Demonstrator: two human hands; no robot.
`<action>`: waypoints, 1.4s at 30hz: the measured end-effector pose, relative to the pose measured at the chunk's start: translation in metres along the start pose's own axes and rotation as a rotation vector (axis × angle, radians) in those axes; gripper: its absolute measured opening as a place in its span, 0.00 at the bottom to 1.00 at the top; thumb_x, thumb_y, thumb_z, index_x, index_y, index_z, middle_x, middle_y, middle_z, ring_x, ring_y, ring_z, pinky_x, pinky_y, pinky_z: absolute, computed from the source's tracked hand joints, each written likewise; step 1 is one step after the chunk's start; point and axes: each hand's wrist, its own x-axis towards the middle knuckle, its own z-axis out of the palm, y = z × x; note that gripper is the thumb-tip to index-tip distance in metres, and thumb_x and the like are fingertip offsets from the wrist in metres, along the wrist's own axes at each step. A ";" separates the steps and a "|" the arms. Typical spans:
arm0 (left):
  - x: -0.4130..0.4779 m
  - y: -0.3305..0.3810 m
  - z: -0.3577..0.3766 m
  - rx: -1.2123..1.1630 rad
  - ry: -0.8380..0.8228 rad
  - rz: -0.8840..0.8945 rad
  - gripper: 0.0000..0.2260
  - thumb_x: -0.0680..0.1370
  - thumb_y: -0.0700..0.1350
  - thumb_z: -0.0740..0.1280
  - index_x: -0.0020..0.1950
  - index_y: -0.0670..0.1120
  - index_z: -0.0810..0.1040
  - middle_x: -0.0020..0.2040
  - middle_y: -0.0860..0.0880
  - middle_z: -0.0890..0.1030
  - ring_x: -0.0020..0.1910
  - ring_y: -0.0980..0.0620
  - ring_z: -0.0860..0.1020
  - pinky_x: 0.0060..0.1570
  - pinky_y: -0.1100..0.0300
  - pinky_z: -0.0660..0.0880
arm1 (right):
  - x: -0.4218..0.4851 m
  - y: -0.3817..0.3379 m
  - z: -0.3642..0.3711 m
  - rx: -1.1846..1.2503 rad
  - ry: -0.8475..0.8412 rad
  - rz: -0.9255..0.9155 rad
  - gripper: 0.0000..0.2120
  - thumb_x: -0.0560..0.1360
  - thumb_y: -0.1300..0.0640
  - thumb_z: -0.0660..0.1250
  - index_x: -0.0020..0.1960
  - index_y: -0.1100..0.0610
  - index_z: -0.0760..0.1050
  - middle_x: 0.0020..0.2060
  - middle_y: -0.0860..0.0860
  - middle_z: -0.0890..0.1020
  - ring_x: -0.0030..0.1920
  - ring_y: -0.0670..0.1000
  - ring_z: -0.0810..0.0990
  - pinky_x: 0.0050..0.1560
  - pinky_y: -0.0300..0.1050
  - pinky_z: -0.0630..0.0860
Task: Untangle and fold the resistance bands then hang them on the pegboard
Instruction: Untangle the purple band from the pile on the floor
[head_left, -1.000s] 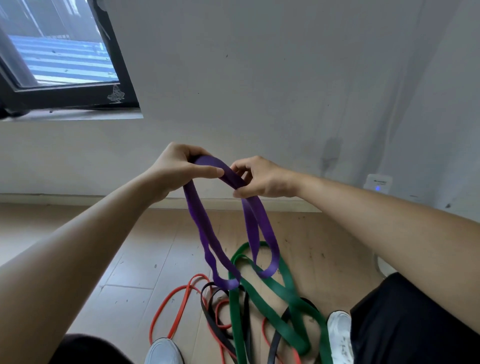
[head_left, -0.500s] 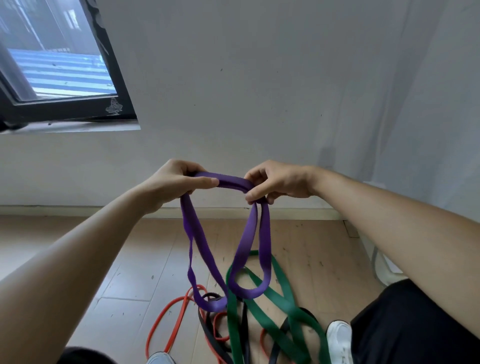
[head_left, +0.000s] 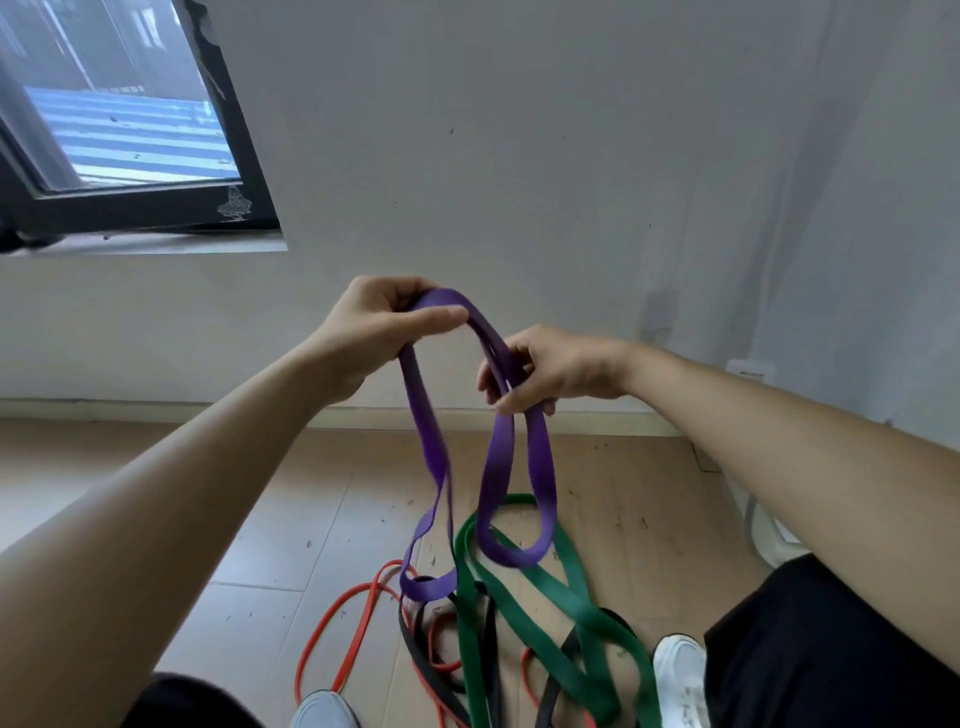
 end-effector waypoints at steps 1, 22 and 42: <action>0.002 0.000 -0.004 -0.035 0.073 -0.001 0.06 0.75 0.47 0.75 0.47 0.46 0.82 0.28 0.59 0.74 0.29 0.61 0.69 0.31 0.69 0.66 | 0.001 0.009 0.002 -0.005 0.008 0.029 0.11 0.75 0.63 0.74 0.57 0.59 0.79 0.48 0.55 0.84 0.42 0.49 0.83 0.37 0.40 0.78; 0.012 -0.023 -0.029 -0.168 0.531 -0.047 0.08 0.76 0.52 0.75 0.46 0.48 0.82 0.34 0.51 0.72 0.32 0.55 0.69 0.32 0.63 0.67 | 0.003 0.103 -0.006 -0.166 0.117 0.437 0.11 0.74 0.70 0.71 0.55 0.61 0.81 0.50 0.57 0.84 0.49 0.57 0.85 0.42 0.47 0.85; 0.004 -0.049 -0.052 -0.159 0.557 -0.180 0.09 0.77 0.54 0.74 0.46 0.49 0.81 0.34 0.50 0.71 0.33 0.55 0.68 0.34 0.61 0.66 | -0.026 0.095 -0.056 0.780 0.159 0.295 0.17 0.73 0.43 0.66 0.46 0.56 0.81 0.31 0.50 0.79 0.37 0.49 0.79 0.46 0.47 0.74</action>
